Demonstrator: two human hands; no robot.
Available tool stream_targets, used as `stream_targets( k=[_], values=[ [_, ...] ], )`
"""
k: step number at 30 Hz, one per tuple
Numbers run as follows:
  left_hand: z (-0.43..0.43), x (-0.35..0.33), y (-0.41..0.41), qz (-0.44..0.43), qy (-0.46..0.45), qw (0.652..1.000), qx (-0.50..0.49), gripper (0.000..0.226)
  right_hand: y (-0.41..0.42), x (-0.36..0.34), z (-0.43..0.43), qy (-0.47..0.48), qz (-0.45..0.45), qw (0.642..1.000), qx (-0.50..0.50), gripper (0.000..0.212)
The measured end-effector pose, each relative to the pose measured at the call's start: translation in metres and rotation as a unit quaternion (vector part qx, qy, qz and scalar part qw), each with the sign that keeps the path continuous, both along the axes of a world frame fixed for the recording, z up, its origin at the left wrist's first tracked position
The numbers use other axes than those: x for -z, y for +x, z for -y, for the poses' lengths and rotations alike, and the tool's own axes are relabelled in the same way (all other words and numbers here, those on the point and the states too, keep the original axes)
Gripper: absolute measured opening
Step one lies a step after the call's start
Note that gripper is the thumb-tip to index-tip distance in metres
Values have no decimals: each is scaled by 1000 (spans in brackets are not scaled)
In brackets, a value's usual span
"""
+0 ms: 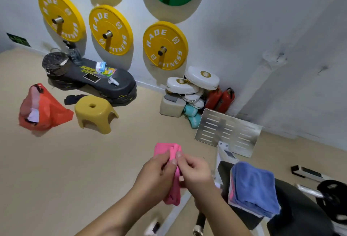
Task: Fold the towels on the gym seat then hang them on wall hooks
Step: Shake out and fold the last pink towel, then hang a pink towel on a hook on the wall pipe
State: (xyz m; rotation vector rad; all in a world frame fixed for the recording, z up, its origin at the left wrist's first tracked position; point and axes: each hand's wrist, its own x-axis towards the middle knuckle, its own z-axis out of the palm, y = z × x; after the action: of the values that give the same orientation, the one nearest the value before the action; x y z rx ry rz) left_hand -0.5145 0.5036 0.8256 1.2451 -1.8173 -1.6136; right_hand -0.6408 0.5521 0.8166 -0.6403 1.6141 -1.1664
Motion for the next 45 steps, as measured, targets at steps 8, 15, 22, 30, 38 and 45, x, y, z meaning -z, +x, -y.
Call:
stream_targets(
  k=[8, 15, 22, 30, 38, 45],
  values=[
    [92, -35, -28, -28, 81, 985, 149, 51, -50, -25, 66, 31, -1, 990, 135, 26],
    [219, -28, -110, -13, 122, 988, 99, 41, -155, -58, 151, -14, 103, 980, 169, 36],
    [352, -62, -237, -109, 238, 958, 114, 42, -275, -80, 269, -130, 260, 915, 279, 51],
    [486, -120, -400, -116, 91, 967, 206, 28, -419, -90, 345, 36, -30, 968, 248, 47],
    [578, -185, -579, -141, 42, 887, 437, 20, -553, -206, 407, 16, -231, 958, 167, 72],
    [593, -285, -721, -158, -95, 864, 469, 10, -670, -316, 401, -44, -222, 941, 251, 40]
  ],
)
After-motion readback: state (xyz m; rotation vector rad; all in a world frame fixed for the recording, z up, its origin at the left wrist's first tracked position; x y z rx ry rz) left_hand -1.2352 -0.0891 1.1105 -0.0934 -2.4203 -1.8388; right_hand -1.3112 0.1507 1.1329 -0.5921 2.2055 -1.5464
